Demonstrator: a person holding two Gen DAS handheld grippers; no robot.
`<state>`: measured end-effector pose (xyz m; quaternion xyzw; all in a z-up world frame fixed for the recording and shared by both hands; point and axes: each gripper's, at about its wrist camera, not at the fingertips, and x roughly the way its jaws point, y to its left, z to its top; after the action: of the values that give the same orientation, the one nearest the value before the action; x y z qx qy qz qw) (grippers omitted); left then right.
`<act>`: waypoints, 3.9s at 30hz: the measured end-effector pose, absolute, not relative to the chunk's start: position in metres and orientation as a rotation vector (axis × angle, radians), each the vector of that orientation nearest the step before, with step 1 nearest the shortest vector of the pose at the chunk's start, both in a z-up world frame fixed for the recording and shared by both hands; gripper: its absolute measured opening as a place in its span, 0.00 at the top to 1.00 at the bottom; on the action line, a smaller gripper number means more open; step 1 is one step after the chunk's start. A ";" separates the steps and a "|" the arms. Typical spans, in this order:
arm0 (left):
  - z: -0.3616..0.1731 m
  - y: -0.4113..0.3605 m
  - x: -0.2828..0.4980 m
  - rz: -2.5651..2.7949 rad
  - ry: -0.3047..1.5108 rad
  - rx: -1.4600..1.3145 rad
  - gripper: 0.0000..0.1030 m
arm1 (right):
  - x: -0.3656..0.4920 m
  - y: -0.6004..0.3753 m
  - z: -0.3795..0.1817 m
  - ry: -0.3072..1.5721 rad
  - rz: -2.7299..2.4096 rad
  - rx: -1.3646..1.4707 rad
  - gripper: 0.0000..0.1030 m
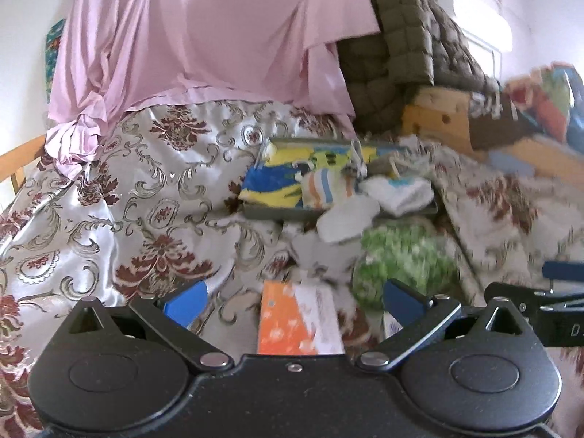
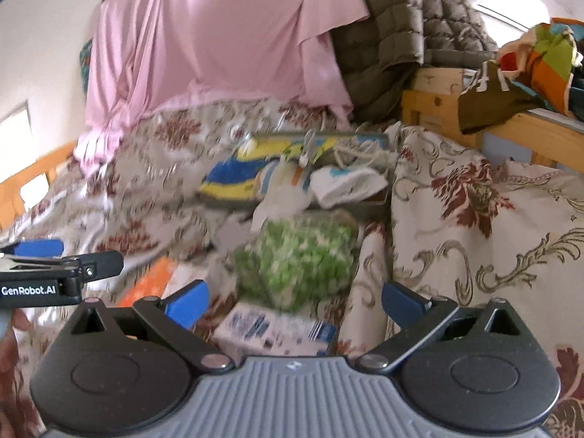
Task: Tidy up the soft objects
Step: 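Lift both open grippers away from the tray toward the remaining items, then move both open grippers toward the white cloths beside the tray, then grasp a white cloth with the left gripper while the right gripper grasps another white cloth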
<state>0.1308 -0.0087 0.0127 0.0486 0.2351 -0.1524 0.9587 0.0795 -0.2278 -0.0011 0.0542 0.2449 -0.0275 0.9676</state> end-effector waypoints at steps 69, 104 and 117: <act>-0.029 -0.002 0.302 -0.293 0.518 -0.171 0.01 | 0.197 -0.250 -0.013 0.440 -0.118 0.076 0.00; -0.077 -0.057 0.408 -0.933 0.796 0.070 0.11 | 0.389 -0.255 -0.014 0.886 0.102 0.230 0.03; -0.083 -0.069 0.413 -0.954 0.841 0.152 0.56 | 0.423 -0.234 -0.038 0.972 0.051 0.253 0.13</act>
<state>0.4133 -0.0691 -0.0834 0.0709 0.3922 -0.4452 0.8018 0.4235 -0.2338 -0.0379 0.1212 0.4657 0.0246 0.8763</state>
